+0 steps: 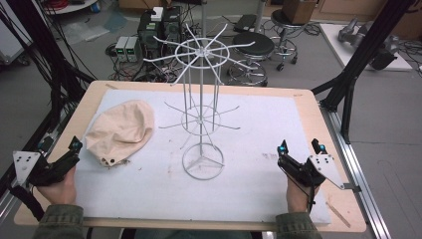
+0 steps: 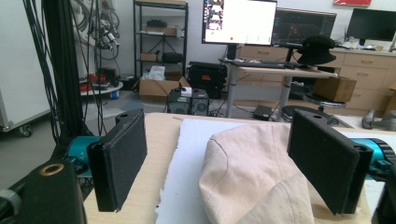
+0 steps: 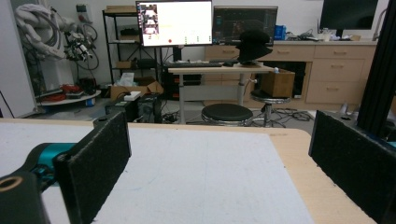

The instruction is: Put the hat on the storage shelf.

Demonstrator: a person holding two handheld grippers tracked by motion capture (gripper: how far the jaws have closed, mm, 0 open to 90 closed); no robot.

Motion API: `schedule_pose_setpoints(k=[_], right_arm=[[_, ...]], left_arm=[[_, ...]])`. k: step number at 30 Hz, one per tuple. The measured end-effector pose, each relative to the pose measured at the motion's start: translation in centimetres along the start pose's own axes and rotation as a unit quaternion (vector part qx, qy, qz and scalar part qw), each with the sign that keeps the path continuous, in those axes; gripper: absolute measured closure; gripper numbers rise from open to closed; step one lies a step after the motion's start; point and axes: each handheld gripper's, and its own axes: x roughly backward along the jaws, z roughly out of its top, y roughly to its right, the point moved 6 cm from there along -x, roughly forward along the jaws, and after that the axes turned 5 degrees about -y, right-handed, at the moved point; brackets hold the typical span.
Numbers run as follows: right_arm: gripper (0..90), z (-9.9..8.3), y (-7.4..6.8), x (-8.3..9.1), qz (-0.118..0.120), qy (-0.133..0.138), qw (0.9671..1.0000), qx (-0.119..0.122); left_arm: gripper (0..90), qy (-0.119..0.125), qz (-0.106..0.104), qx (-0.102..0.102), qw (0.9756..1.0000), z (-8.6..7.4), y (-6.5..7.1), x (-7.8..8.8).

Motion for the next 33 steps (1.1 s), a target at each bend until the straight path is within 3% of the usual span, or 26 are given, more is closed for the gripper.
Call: schedule_pose_setpoints(k=[24,33], right_arm=[[4.6,-0.1,0.2,0.0,0.007,-0.004,0.9998,-0.016],[4.5,-0.2,0.0,0.0,0.011,-0.01,0.9997,-0.021]], left_arm=[[20.8,-0.006,-0.003,0.011,0.9999,0.1,0.1,0.1],[20.9,0.002,-0.015,0.007,0.9999,1.6,0.8,0.6]])
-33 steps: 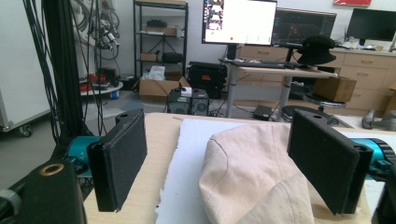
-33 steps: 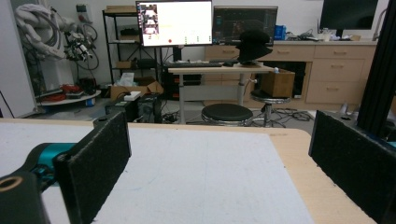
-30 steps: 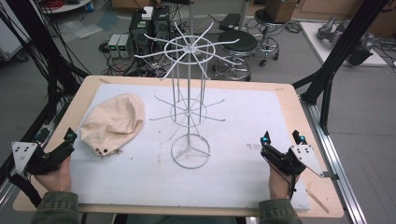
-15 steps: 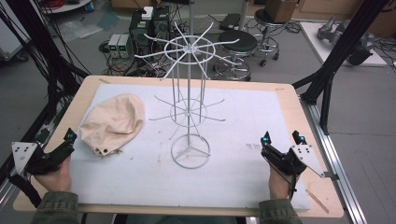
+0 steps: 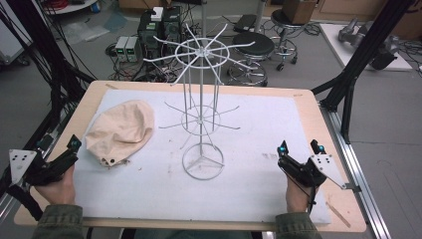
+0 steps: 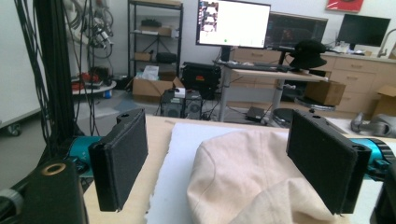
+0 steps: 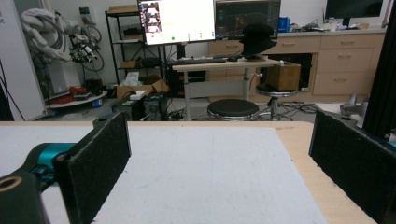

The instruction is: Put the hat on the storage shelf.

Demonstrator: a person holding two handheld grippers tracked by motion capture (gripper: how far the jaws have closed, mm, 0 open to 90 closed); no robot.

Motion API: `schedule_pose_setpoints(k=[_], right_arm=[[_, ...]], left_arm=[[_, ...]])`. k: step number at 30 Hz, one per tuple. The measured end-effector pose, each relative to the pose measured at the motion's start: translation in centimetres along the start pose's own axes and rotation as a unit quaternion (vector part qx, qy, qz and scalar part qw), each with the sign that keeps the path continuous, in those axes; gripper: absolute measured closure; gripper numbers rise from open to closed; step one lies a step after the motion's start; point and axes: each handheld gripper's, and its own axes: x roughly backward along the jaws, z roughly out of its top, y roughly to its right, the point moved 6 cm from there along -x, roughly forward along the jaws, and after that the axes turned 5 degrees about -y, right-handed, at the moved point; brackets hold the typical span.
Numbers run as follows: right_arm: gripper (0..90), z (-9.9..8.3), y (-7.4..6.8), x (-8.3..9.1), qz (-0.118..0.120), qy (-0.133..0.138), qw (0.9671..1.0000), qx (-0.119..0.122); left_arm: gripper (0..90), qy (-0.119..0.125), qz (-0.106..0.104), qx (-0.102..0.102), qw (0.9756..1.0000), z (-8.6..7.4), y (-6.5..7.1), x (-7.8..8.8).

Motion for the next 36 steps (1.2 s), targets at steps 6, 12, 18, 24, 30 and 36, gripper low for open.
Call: schedule_pose_setpoints(k=[6,12,18,24,30,36], right_arm=[[4.5,0.1,-0.1,0.1,0.0,0.003,1.0,-0.003],[4.5,0.1,0.2,0.0,0.001,0.002,1.0,-0.004],[4.5,0.1,0.2,0.0,0.001,0.003,1.0,-0.006],[4.6,0.1,0.1,0.0,0.004,0.003,1.0,-0.006],[4.6,0.0,0.1,-0.1,0.004,0.001,1.0,-0.008],[4.5,0.0,0.1,-0.1,0.004,0.001,1.0,-0.007]], left_arm=[[20.8,-0.001,-0.006,-0.017,0.9998,1.1,0.7,-0.1],[20.9,0.002,-0.01,-0.019,0.9998,2.0,1.6,-0.9],[21.0,-0.001,-0.013,-0.028,0.9995,2.9,2.6,-1.9],[21.0,-0.009,-0.014,-0.025,0.9995,3.7,2.7,-2.9],[20.9,-0.023,-0.021,-0.02,0.9993,4.3,2.5,-3.9],[20.7,-0.024,-0.03,-0.021,0.999,4.9,2.8,-5.1]])
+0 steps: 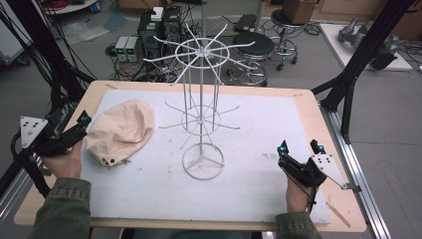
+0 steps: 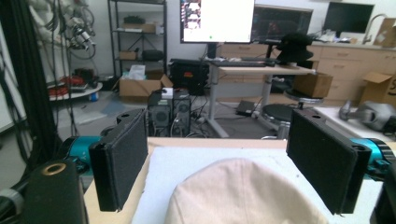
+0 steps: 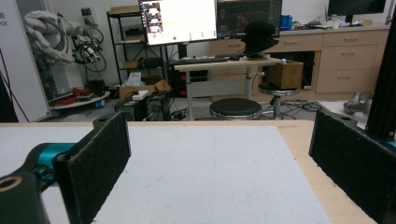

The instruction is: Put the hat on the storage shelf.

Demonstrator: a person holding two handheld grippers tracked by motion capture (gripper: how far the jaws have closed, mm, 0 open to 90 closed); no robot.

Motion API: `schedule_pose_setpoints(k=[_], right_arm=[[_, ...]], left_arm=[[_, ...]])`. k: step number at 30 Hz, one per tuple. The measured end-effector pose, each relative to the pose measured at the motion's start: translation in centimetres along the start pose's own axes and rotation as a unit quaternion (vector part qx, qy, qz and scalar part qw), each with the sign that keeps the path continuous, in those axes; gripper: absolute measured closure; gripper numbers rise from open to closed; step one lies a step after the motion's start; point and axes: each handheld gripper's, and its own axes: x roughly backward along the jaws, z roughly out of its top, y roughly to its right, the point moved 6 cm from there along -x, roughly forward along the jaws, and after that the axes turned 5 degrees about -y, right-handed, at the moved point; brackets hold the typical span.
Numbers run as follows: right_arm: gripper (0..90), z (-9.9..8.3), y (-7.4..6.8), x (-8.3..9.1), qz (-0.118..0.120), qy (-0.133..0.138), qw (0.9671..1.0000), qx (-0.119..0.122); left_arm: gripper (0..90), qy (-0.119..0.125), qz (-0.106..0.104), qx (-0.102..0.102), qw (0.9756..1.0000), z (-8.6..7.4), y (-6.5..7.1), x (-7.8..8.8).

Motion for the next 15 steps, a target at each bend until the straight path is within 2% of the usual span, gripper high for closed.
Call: schedule_pose_setpoints(k=[6,15], right_arm=[[4.6,-0.1,-0.1,-0.1,0.001,-0.003,1.0,0.002],[4.5,-0.1,-0.1,-0.1,0.0,-0.003,1.0,0.006]], left_arm=[[20.4,0.001,0.001,0.002,1.0,0.8,0.0,-1.0],[19.8,-0.015,0.0,-0.008,0.9999,1.2,0.0,-2.8]])
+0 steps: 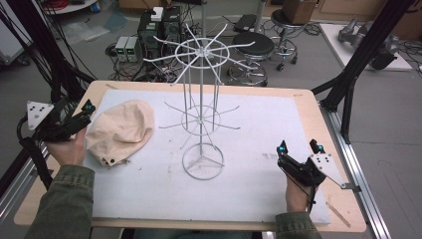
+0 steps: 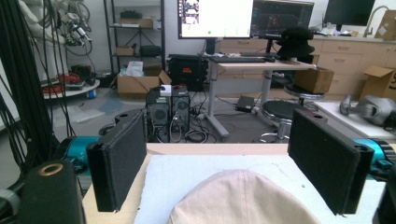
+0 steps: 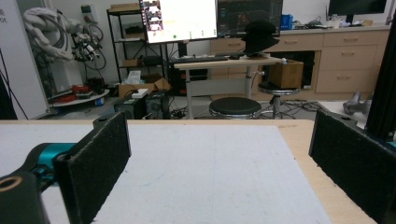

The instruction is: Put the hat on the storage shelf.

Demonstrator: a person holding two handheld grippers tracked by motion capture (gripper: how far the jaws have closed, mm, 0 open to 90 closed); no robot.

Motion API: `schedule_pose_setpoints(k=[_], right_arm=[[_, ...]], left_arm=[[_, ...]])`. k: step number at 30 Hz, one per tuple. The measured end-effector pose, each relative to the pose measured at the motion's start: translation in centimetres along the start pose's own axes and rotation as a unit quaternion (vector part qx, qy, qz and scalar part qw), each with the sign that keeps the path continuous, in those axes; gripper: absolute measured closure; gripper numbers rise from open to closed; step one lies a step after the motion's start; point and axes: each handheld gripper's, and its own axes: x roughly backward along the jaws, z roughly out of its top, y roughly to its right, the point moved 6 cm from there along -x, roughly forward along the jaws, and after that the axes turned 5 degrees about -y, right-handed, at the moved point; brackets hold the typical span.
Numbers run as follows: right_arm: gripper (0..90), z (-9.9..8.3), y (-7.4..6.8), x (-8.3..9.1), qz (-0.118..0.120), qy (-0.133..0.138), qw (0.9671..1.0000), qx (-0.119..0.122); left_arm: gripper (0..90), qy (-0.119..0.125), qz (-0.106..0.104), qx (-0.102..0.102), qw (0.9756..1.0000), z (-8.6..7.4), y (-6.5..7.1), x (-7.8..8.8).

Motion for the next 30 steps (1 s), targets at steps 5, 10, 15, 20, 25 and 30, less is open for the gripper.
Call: schedule_pose_setpoints(k=[5,10,15,20,25,30], right_arm=[[4.6,0.0,0.0,0.0,0.001,-0.001,1.0,-0.001],[4.6,-0.1,0.0,-0.1,0.002,-0.004,1.0,-0.001],[4.6,-0.1,-0.1,-0.1,0.003,-0.003,1.0,0.001],[4.6,-0.1,-0.1,-0.1,0.004,-0.005,1.0,0.002],[4.6,-0.1,-0.2,-0.2,0.005,-0.005,1.0,0.005],[4.5,-0.1,-0.2,-0.2,0.005,-0.005,1.0,0.006]], left_arm=[[19.8,-0.002,0.0,0.003,1.0,0.1,-0.2,-0.9],[19.8,-0.008,0.003,0.002,1.0,0.4,-0.6,-1.9],[19.8,-0.013,-0.002,0.004,0.9999,0.8,-0.9,-2.8],[20.2,-0.032,-0.011,-0.003,0.9994,0.6,-0.7,-4.2],[20.2,-0.044,-0.023,-0.01,0.9987,0.5,-0.5,-5.0],[20.2,-0.061,-0.033,-0.018,0.9975,0.6,0.0,-6.1]])
